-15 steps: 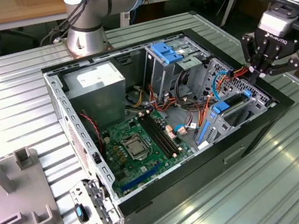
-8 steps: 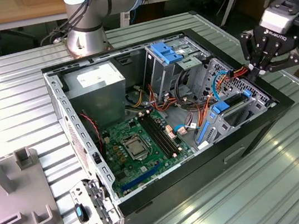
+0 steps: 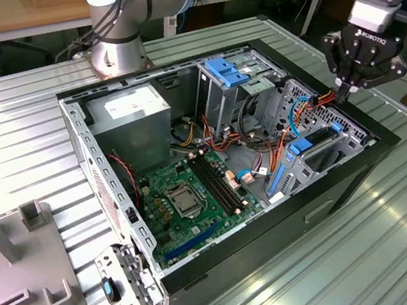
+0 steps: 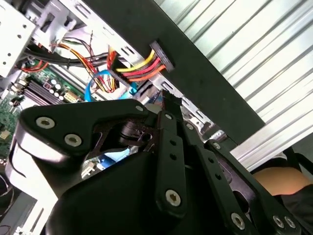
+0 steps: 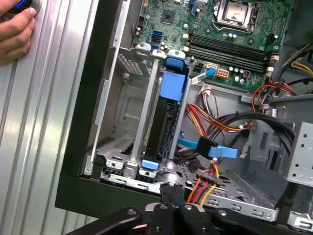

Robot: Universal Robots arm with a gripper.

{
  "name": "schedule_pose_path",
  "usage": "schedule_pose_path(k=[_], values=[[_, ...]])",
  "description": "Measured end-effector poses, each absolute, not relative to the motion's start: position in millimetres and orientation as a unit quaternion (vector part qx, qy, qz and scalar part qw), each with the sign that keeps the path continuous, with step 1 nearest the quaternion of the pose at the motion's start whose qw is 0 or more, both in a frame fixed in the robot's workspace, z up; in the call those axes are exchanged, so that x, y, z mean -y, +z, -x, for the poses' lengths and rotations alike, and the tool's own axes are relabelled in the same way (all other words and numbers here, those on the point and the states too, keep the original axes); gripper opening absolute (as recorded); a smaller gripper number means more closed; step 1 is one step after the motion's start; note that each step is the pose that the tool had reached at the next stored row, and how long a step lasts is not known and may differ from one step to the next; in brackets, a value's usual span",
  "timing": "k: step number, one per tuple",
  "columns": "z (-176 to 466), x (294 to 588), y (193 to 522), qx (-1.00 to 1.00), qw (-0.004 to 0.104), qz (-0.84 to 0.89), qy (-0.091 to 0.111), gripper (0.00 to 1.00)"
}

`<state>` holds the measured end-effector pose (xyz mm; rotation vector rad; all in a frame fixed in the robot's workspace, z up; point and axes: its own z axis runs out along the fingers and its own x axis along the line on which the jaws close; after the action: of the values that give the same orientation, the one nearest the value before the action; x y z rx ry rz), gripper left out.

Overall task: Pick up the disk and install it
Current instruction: 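Insert the first disk wire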

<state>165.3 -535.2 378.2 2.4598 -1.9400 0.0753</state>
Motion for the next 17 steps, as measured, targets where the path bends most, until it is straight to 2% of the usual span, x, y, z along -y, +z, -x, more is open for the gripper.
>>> schedule_pose_path(k=[17], values=[[-165.4,529.1,377.8,0.51,0.001,-0.86,0.024,0.11]])
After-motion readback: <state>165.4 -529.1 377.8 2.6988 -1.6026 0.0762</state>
